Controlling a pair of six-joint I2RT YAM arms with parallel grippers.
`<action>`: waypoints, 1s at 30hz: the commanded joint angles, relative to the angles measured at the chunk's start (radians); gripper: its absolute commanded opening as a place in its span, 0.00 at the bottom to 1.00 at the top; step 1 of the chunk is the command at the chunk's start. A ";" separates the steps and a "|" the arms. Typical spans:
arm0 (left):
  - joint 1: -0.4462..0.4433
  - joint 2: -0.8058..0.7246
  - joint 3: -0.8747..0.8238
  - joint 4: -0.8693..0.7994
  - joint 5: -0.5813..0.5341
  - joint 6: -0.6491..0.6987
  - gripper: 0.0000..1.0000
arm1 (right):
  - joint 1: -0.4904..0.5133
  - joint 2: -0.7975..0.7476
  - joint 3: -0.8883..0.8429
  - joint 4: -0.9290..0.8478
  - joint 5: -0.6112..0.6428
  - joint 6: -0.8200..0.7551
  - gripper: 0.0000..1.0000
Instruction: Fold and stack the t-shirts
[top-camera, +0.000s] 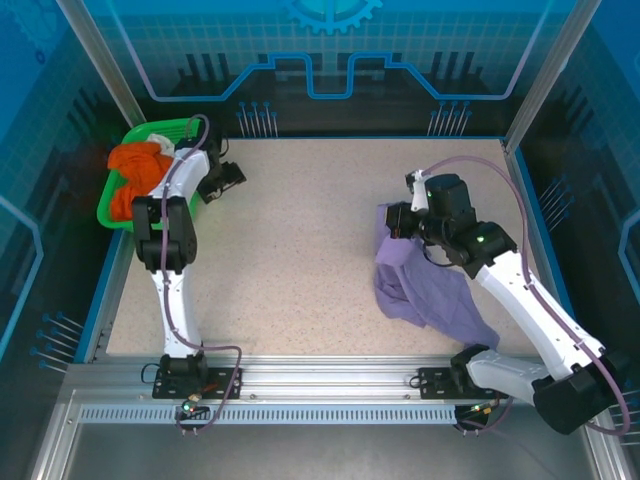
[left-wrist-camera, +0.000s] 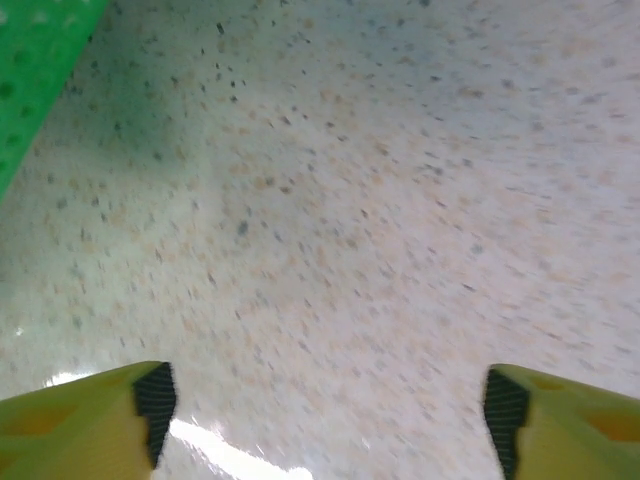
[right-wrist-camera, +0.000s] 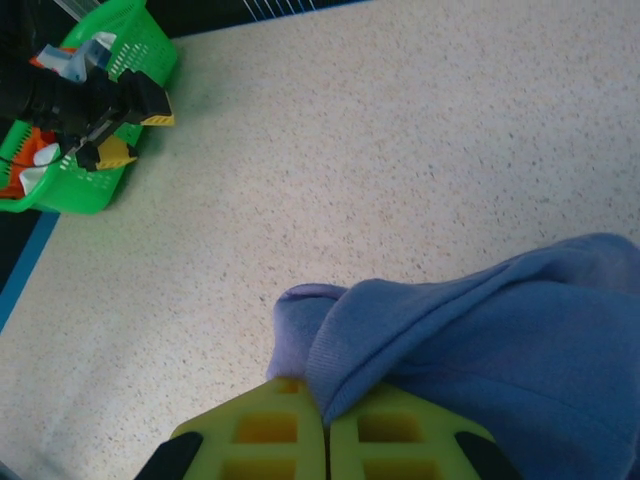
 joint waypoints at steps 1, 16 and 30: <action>-0.090 -0.216 -0.059 0.069 0.152 -0.025 0.91 | 0.035 0.015 0.118 -0.002 -0.030 0.001 0.00; -0.543 -0.721 -0.744 0.766 0.491 -0.550 0.98 | 0.018 0.087 0.479 -0.173 -0.297 -0.034 0.10; -0.433 -0.631 -0.615 0.557 0.327 -0.326 0.00 | -0.353 0.232 0.234 -0.114 -0.325 0.035 0.17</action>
